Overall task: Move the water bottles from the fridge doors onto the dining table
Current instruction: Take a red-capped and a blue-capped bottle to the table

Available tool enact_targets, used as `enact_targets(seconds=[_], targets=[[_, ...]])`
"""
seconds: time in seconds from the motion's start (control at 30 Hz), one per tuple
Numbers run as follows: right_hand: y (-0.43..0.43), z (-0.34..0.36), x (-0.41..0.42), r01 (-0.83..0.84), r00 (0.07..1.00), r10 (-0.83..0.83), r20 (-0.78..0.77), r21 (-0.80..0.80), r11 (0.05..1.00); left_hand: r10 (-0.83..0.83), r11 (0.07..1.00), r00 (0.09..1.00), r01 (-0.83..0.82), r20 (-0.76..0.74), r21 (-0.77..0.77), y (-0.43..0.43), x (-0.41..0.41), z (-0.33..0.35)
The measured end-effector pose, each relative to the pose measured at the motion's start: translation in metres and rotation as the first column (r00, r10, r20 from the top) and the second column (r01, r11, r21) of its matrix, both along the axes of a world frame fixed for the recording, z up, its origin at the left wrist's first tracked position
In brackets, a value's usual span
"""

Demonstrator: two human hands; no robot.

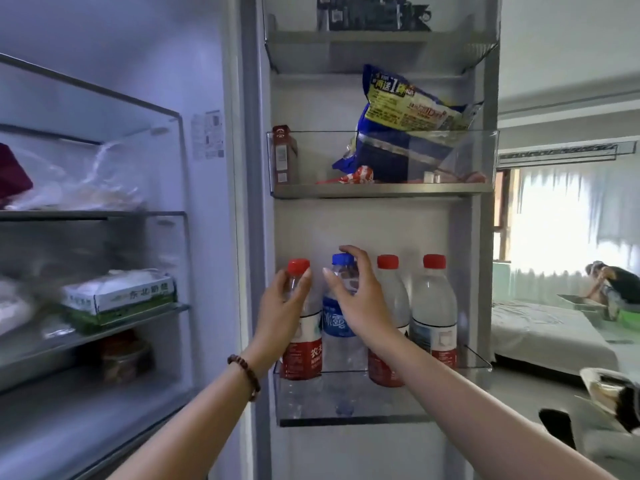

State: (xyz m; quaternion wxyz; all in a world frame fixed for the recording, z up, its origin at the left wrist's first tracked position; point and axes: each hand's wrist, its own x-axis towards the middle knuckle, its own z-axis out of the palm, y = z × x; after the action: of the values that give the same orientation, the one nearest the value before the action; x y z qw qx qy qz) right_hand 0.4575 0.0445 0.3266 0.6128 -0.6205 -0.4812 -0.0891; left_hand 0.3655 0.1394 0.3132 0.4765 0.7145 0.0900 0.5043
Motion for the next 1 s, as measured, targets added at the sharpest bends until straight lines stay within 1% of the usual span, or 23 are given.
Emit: enact_targets(seconds=[0.1, 0.2, 0.3, 0.4, 0.47, 0.53, 0.6, 0.73, 0.83, 0.9, 1.0], targets=[[0.003, -0.001, -0.005, 0.051, 0.995, -0.041, -0.095, 0.097, 0.994, -0.031, 0.999, 0.995, 0.034, 0.098, -0.028, -0.004, -0.001, -0.003], [0.003, 0.0, -0.009, 0.075, 0.988, -0.052, -0.148, 0.152, 0.986, -0.041, 0.998, 0.989, 0.046, 0.144, -0.033, -0.009, -0.004, -0.003], [0.002, 0.004, -0.011, 0.067, 0.99, -0.049, -0.134, 0.136, 0.989, -0.034, 0.999, 0.986, 0.037, 0.162, -0.011, -0.013, -0.008, -0.003], [0.0, 0.007, -0.013, 0.028, 0.995, -0.017, -0.096, 0.12, 0.992, 0.014, 1.0, 0.979, -0.011, 0.205, -0.014, -0.016, -0.013, 0.003], [-0.001, 0.008, -0.014, 0.018, 0.997, -0.007, -0.074, 0.141, 0.99, 0.05, 0.999, 0.969, -0.047, 0.242, -0.02, -0.018, -0.018, 0.012], [-0.005, 0.014, -0.016, 0.0, 0.998, 0.012, -0.061, 0.194, 0.981, 0.098, 0.995, 0.952, -0.1, 0.29, -0.006, -0.018, -0.023, 0.021], [-0.011, 0.026, -0.02, -0.048, 0.997, 0.061, -0.038, 0.264, 0.963, 0.118, 0.991, 0.932, -0.134, 0.342, 0.025, -0.022, -0.03, 0.031], [-0.023, 0.055, -0.033, -0.175, 0.984, 0.172, 0.041, 0.378, 0.909, 0.161, 0.97, 0.905, -0.219, 0.394, 0.107, -0.04, -0.053, 0.054], [-0.032, 0.072, -0.044, -0.278, 0.96, 0.269, 0.078, 0.4, 0.874, 0.22, 0.956, 0.894, -0.277, 0.391, 0.096, -0.062, -0.08, 0.064], [-0.037, 0.076, -0.053, -0.38, 0.923, 0.375, 0.089, 0.374, 0.846, 0.284, 0.942, 0.881, -0.33, 0.378, 0.061, -0.08, -0.102, 0.064], [-0.041, 0.069, -0.076, -0.568, 0.808, 0.588, 0.046, 0.329, 0.755, 0.43, 0.881, 0.833, -0.471, 0.347, 0.037, -0.109, -0.141, 0.056]])
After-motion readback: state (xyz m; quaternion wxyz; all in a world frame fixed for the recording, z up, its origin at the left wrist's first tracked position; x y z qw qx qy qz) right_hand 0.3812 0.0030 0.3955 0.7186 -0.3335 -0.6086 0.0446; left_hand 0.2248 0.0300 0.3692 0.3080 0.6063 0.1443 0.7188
